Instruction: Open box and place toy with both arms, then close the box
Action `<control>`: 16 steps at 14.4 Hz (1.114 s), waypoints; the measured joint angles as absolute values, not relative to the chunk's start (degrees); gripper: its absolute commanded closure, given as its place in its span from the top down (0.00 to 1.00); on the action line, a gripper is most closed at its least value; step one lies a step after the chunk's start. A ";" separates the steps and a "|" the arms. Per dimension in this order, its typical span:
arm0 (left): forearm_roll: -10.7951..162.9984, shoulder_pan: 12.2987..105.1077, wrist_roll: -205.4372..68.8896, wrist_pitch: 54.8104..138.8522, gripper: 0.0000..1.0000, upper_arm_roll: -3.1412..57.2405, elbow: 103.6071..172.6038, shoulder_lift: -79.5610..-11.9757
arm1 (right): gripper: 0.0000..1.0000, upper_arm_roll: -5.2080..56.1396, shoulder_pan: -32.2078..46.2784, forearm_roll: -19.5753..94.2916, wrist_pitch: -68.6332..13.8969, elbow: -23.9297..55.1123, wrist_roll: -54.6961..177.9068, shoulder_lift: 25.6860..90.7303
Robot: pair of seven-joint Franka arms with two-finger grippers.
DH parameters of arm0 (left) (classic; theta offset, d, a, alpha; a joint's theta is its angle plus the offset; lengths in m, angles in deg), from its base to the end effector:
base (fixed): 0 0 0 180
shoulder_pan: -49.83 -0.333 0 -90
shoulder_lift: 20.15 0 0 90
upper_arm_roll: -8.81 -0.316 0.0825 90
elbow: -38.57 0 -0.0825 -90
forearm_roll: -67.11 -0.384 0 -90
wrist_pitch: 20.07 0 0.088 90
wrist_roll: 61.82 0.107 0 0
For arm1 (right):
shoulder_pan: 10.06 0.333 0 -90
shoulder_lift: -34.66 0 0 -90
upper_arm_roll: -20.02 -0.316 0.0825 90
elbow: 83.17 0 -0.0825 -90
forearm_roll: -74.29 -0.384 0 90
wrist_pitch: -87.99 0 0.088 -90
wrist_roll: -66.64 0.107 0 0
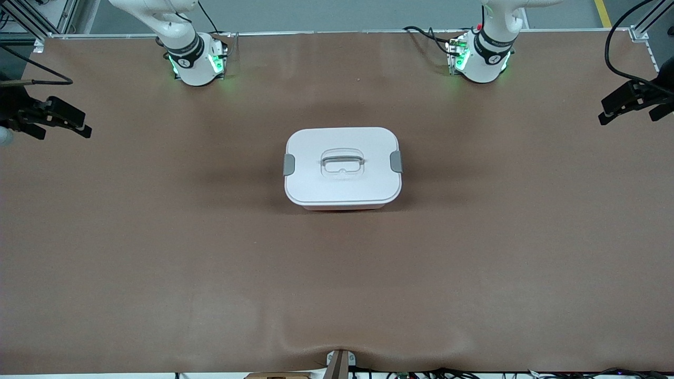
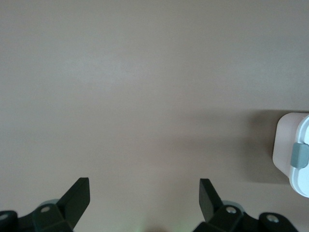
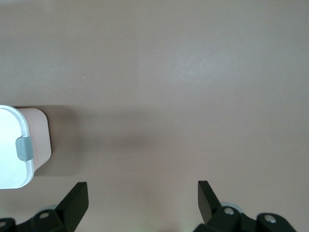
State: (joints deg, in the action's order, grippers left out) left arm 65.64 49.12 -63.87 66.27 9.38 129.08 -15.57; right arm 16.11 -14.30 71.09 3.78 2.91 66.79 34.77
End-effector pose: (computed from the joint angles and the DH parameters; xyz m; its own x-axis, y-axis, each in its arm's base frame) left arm 0.5229 0.0039 0.6578 0.9992 0.0399 0.0081 0.0401 -0.9989 -0.0261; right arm 0.5450 0.0033 0.6469 0.9994 -0.0027 -0.0345 -0.0047 -0.9984 -0.0557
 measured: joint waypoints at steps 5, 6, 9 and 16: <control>65.65 49.16 -61.69 65.33 1.00 8.58 129.08 -15.56 | 1.00 15.99 -13.87 71.96 3.78 2.91 66.52 34.76; 65.65 49.16 -61.70 65.25 1.00 8.53 129.08 -15.56 | 1.00 15.96 -13.31 72.68 3.78 2.91 66.49 34.76; 65.65 49.27 -62.04 65.20 1.00 8.57 129.08 -15.56 | 1.00 15.92 -12.41 73.69 3.80 2.92 66.50 34.76; 65.65 49.41 -62.19 64.78 1.00 8.60 129.08 -15.56 | 1.00 16.40 -12.55 73.84 4.34 2.92 66.50 34.76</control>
State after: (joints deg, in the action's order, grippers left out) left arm 65.65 49.41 -62.19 64.78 8.60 129.08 -15.56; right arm 16.40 -12.55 73.84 4.34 2.92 66.50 34.76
